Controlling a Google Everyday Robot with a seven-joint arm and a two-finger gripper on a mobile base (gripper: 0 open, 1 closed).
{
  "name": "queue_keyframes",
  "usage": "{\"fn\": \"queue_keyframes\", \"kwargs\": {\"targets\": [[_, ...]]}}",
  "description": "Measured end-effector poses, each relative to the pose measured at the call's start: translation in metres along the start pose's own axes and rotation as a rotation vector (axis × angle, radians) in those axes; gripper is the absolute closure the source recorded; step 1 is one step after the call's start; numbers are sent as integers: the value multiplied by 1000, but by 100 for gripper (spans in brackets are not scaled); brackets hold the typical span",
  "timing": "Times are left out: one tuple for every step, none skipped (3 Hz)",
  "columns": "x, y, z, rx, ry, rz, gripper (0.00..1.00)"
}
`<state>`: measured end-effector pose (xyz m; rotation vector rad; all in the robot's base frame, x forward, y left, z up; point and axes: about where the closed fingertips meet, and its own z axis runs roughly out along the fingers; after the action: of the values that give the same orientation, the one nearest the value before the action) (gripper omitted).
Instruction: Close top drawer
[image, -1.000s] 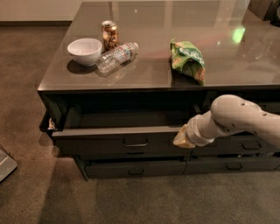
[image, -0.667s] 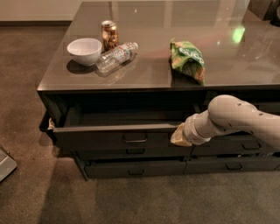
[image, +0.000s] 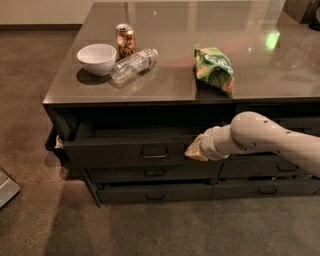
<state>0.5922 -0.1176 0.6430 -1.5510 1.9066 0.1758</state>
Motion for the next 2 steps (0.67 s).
{"fn": "queue_keyframes", "kwargs": {"targets": [[-11,-6,6,30,-35,3,12],[-12,-2,5,35,-40,4,0]]}}
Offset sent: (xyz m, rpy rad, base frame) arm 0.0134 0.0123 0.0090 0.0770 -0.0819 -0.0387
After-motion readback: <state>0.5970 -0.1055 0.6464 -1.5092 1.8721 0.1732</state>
